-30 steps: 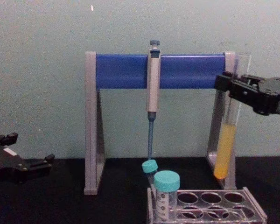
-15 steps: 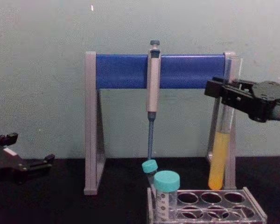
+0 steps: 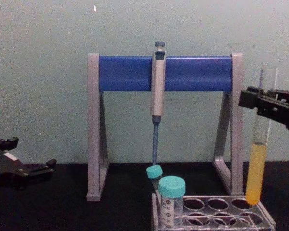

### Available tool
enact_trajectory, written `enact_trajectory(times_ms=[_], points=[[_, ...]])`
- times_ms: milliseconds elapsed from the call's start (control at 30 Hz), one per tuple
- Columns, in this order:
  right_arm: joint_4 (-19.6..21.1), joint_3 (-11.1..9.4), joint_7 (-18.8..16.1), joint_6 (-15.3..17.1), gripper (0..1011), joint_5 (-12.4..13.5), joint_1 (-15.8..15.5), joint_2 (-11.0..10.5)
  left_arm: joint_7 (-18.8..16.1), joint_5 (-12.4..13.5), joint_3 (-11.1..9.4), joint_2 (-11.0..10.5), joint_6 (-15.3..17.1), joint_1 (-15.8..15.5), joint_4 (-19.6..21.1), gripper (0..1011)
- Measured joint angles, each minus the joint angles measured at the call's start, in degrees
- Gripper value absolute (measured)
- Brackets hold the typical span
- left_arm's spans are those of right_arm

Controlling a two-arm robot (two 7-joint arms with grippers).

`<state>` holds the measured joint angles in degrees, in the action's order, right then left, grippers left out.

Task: Pick up the test tube from the test tube rack, shake it, then place it back into the test tube rack.

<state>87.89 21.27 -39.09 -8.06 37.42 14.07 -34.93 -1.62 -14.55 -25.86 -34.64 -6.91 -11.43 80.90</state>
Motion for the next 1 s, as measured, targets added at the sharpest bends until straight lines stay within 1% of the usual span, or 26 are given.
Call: enact_trajectory(times_ms=[200,400,667,867,900,1000], points=[[-1.0,-1.1,1.3,-0.3,235,-0.7,0.2,0.2,0.0,0.0,0.0,0.0,0.0,0.0,0.0,1001],[-2.8,-1.2,1.8,-0.4,235,-1.7,1.6,1.4,0.0,0.0,0.0,0.0,0.0,0.0,0.0,1001],[-5.6,-0.4,1.1,-0.3,235,-2.5,4.3,3.2,0.0,0.0,0.0,0.0,0.0,0.0,0.0,1001],[-7.5,0.7,-0.1,0.2,235,-2.7,6.5,4.6,0.0,0.0,0.0,0.0,0.0,0.0,0.0,1001],[-7.5,0.7,-0.1,0.2,235,-2.7,6.5,4.6,0.0,0.0,0.0,0.0,0.0,0.0,0.0,1001],[-8.2,1.5,-0.7,0.5,235,-2.8,7.5,5.2,0.0,0.0,0.0,0.0,0.0,0.0,0.0,1001]])
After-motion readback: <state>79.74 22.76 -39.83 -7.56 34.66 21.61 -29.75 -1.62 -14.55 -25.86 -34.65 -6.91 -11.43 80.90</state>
